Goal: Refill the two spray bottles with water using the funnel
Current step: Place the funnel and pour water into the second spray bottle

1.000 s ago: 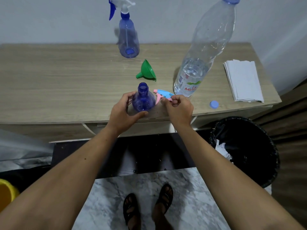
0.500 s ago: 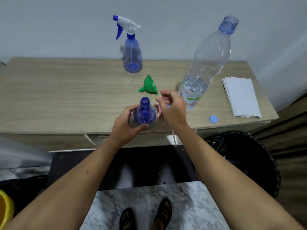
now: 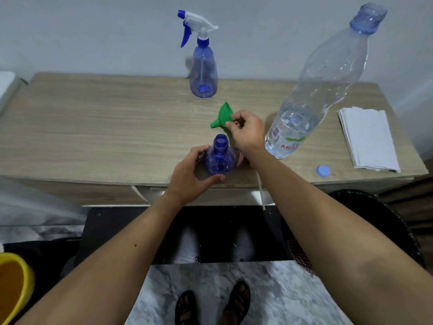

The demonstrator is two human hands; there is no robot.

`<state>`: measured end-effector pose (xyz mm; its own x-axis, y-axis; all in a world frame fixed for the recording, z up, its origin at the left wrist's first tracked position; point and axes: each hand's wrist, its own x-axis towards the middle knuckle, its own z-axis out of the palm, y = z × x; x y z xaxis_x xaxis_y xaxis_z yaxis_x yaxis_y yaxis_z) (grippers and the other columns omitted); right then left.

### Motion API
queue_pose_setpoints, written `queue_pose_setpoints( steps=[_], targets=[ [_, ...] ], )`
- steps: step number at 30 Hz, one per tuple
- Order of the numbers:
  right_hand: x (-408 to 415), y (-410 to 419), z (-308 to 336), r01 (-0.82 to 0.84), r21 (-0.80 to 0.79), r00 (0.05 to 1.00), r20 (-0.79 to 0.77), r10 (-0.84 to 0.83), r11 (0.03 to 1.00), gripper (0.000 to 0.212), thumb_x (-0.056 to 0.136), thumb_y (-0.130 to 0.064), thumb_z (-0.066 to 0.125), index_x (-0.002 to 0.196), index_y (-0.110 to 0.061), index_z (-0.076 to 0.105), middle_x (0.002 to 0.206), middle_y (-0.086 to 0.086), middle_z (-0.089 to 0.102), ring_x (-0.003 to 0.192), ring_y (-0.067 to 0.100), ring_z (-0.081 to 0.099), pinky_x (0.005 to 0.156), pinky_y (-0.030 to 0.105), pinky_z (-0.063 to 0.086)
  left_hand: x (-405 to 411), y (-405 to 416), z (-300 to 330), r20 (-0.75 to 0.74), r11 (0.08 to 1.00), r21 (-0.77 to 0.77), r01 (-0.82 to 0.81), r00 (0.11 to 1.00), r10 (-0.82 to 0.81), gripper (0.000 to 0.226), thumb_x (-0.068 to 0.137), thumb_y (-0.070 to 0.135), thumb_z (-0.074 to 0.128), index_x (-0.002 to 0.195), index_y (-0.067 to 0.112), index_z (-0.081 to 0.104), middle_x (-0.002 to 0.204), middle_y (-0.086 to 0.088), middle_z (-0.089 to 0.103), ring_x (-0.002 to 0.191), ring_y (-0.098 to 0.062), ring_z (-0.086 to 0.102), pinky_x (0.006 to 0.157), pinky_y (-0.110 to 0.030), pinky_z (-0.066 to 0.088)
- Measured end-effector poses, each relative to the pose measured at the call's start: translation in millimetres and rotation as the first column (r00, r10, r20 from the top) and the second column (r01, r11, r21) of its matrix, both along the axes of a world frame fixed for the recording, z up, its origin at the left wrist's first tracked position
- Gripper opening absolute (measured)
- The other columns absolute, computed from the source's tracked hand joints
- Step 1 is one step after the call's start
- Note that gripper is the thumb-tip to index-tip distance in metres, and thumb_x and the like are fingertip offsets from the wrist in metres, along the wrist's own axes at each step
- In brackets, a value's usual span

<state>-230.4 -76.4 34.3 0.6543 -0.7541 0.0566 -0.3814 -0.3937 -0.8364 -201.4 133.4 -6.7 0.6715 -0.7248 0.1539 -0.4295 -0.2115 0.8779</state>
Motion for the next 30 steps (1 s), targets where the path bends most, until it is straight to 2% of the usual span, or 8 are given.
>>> queue_pose_setpoints(
  steps=[3,5,7,10,14,16,21,30],
  targets=[
    [-5,3,11,-0.005,0.005,0.999,0.05,0.005,1.0,0.011,0.088,-0.017,0.08,0.095,-0.022,0.073,0.083,-0.006,0.069,0.076,0.013,0.066,0.078,0.047,0.064,-1,0,0,-0.003,1.0,0.001,-0.004,1.0,0.004,0.09,0.072,0.045,0.097,0.143,0.013,0.053,0.137,0.002,0.068,0.125,-0.01,0.065,0.109,-0.039,0.053],
    [-11,6,23,-0.025,-0.011,0.995,0.097,0.026,1.0,0.012,0.089,-0.019,0.079,0.095,-0.025,0.072,0.083,-0.009,0.068,0.078,0.011,0.066,0.078,0.046,0.064,-1,1,0,-0.007,1.0,0.007,-0.004,1.0,0.004,0.092,0.071,0.05,0.096,0.144,0.014,0.052,0.138,0.003,0.068,0.126,-0.009,0.065,0.108,-0.039,0.054],
    [-21,8,38,-0.051,-0.061,0.987,0.148,0.059,0.997,0.012,0.089,-0.02,0.079,0.099,-0.023,0.074,0.085,-0.008,0.07,0.081,0.01,0.066,0.085,0.041,0.061,-1,2,-1,-0.011,1.0,0.019,0.002,1.0,-0.002,0.094,0.07,0.057,0.093,0.144,0.016,0.052,0.138,0.004,0.067,0.125,-0.01,0.066,0.107,-0.041,0.055],
    [-41,9,63,-0.087,-0.14,0.971,0.211,0.115,0.986,0.015,0.089,-0.018,0.079,0.103,-0.016,0.077,0.093,-0.003,0.073,0.086,0.011,0.067,0.087,0.034,0.059,0,2,0,0.007,0.999,0.049,0.004,1.0,-0.004,0.096,0.069,0.065,0.089,0.145,0.019,0.051,0.137,0.006,0.067,0.124,-0.01,0.065,0.104,-0.042,0.056],
    [-69,15,93,-0.172,-0.245,0.938,0.256,0.235,0.954,0.014,0.087,-0.01,0.079,0.101,-0.01,0.078,0.095,-0.001,0.072,0.087,0.015,0.068,0.086,0.028,0.057,-1,1,4,0.005,0.997,0.071,-0.022,1.0,0.021,0.094,0.067,0.057,0.094,0.143,0.02,0.053,0.133,0.01,0.069,0.118,-0.004,0.066,0.102,-0.034,0.055],
    [-80,19,101,-0.224,-0.298,0.924,0.239,0.3,0.928,0.013,0.086,-0.01,0.08,0.099,-0.01,0.079,0.092,-0.001,0.07,0.087,0.018,0.067,0.084,0.029,0.056,0,0,4,-0.012,0.998,0.062,-0.032,0.999,0.033,0.095,0.066,0.055,0.094,0.143,0.018,0.054,0.133,0.008,0.069,0.12,-0.005,0.066,0.104,-0.034,0.054],
    [-93,29,106,-0.297,-0.448,0.91,0.136,0.392,0.843,0.012,0.084,-0.015,0.081,0.095,-0.014,0.08,0.09,-0.001,0.072,0.089,0.024,0.066,0.084,0.038,0.052,1,0,-4,-0.056,0.999,0.046,-0.017,0.998,0.02,0.094,0.067,0.054,0.096,0.143,0.02,0.052,0.136,0.008,0.068,0.126,-0.007,0.065,0.108,-0.044,0.054],
    [-99,38,97,-0.382,-0.515,0.887,0.028,0.46,0.768,0.011,0.084,-0.019,0.078,0.094,-0.018,0.08,0.09,-0.01,0.064,0.093,0.023,0.061,0.087,0.026,0.041,3,0,-10,-0.083,1.0,0.001,0.001,0.997,-0.001,0.091,0.069,0.055,0.095,0.143,0.021,0.053,0.135,0.007,0.068,0.126,-0.009,0.065,0.109,-0.046,0.054]
  ],
)
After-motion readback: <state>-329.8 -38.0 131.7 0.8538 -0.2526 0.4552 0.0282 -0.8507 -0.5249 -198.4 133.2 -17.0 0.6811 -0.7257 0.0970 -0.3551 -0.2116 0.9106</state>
